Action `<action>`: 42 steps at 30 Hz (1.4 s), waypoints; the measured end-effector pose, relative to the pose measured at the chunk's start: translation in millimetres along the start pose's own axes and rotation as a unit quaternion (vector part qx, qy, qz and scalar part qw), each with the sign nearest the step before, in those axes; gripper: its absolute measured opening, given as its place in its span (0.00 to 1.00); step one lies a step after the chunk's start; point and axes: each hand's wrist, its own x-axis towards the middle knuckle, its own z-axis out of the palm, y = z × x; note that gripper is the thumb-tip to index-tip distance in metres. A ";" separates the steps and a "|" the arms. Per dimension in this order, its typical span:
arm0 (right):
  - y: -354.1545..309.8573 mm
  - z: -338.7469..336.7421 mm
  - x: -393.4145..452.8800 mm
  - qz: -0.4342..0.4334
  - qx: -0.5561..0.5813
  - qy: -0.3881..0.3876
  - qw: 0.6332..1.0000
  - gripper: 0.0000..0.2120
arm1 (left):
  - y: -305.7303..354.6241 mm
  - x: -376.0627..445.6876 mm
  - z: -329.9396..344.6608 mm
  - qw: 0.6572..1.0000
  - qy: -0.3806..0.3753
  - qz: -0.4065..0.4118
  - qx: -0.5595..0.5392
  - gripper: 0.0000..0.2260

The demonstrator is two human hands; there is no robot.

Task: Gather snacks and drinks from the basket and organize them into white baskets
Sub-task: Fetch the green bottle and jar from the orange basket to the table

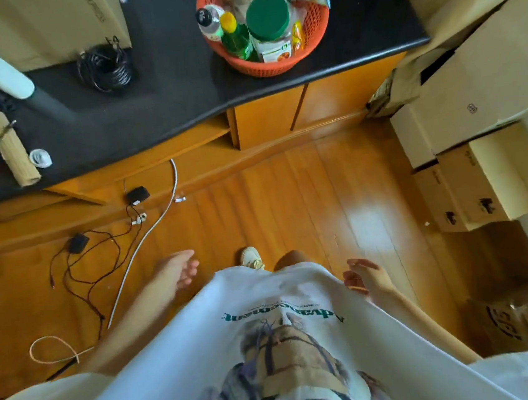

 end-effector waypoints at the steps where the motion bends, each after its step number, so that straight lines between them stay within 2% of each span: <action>1: -5.3 -1.3 3.0 0.013 0.007 0.012 1.000 0.07 | 16.9 10.3 5.0 1.000 0.004 0.010 0.000 0.14; 7: -56.4 -4.4 34.0 0.060 0.019 0.064 0.996 0.07 | 115.0 42.9 53.9 0.997 -0.043 0.060 0.022 0.05; 14: -179.0 13.0 86.9 0.061 0.017 0.029 0.998 0.04 | 192.8 65.8 73.3 0.999 -0.025 0.034 -0.005 0.06; 19: -297.5 48.7 119.3 -0.004 -0.040 -0.011 0.999 0.07 | 239.2 80.6 70.7 0.997 0.032 0.006 -0.073 0.06; 22: -369.6 77.8 137.1 -0.103 -0.111 -0.044 0.987 0.11 | 272.3 91.9 77.6 0.992 0.051 0.020 -0.115 0.05; 24: -409.1 93.0 144.2 -0.203 -0.191 -0.030 0.960 0.18 | 296.1 95.6 88.7 0.988 0.057 0.040 -0.137 0.08; 28: -469.2 117.5 158.6 -0.385 -0.352 -0.014 0.853 0.38 | 346.5 104.3 118.3 0.982 0.037 0.106 -0.154 0.22; 30: -487.4 125.7 166.6 -0.415 -0.425 -0.019 0.804 0.46 | 365.5 107.3 133.6 0.978 0.019 0.134 -0.158 0.25; 31: -494.1 129.4 170.5 -0.413 -0.453 -0.028 0.789 0.50 | 372.9 110.1 139.9 0.976 0.019 0.145 -0.164 0.23; 33: -503.0 135.1 177.1 -0.403 -0.486 -0.053 0.773 0.55 | 383.5 114.7 150.5 0.970 0.030 0.165 -0.174 0.19; 38: -511.9 137.9 188.3 -0.442 -0.522 -0.129 0.718 0.58 | 396.8 122.9 165.9 0.960 0.068 0.224 -0.152 0.21; 42: -509.3 138.5 189.7 -0.458 -0.497 -0.151 0.721 0.58 | 399.6 125.9 170.9 0.955 0.110 0.240 -0.136 0.23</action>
